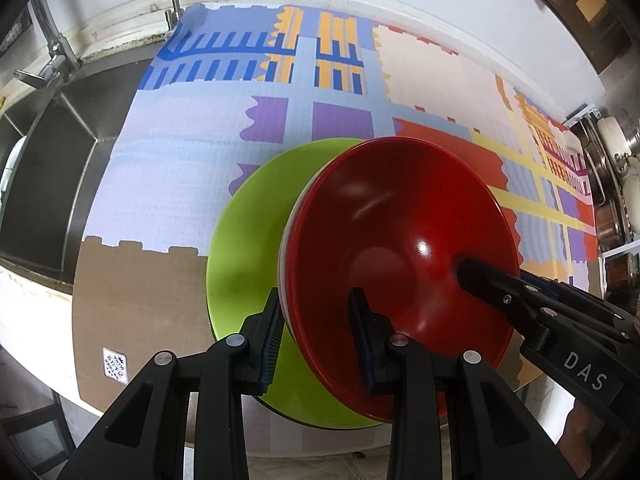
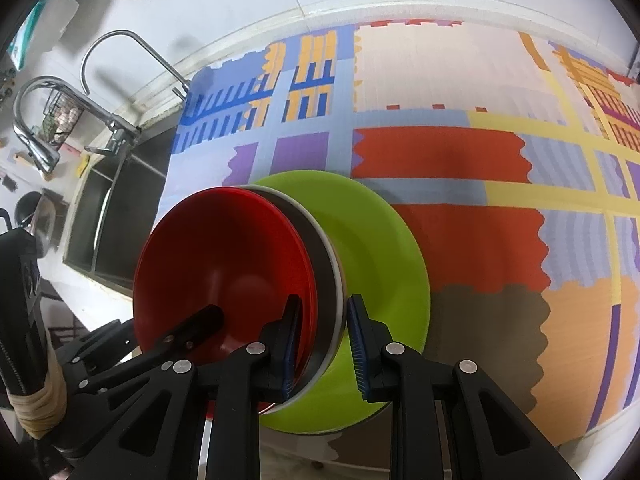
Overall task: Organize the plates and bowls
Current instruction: 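Lift the bowl stack with both grippers and carry it over the green plate, then lower the bowl stack onto the green plate and open both grippers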
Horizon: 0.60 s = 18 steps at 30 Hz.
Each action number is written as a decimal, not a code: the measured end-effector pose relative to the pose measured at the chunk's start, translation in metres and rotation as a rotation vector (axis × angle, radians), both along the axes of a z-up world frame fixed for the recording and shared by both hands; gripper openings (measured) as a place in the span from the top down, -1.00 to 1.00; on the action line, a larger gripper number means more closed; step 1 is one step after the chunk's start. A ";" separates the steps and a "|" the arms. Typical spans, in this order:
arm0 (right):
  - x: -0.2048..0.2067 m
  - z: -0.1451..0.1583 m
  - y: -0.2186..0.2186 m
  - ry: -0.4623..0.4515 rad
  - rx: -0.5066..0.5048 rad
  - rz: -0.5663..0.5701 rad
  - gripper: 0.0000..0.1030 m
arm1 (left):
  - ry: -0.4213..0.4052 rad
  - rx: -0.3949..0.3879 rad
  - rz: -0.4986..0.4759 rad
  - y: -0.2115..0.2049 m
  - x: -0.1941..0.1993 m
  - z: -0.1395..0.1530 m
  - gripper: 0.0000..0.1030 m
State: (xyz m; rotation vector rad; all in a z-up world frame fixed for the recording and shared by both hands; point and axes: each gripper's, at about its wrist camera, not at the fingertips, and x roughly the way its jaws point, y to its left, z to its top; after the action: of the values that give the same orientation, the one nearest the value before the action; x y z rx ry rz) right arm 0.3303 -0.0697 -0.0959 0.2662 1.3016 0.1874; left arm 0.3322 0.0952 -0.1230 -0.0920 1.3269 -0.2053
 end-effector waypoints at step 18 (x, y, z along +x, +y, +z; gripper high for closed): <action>0.000 -0.007 0.003 -0.008 -0.020 0.001 0.49 | 0.021 -0.036 -0.004 0.006 0.006 -0.011 0.38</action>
State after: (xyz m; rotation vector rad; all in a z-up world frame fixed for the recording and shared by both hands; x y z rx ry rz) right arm 0.3307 -0.0665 -0.1028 0.2474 1.2951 0.1765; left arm 0.3381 0.1010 -0.1338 -0.1221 1.3447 -0.2327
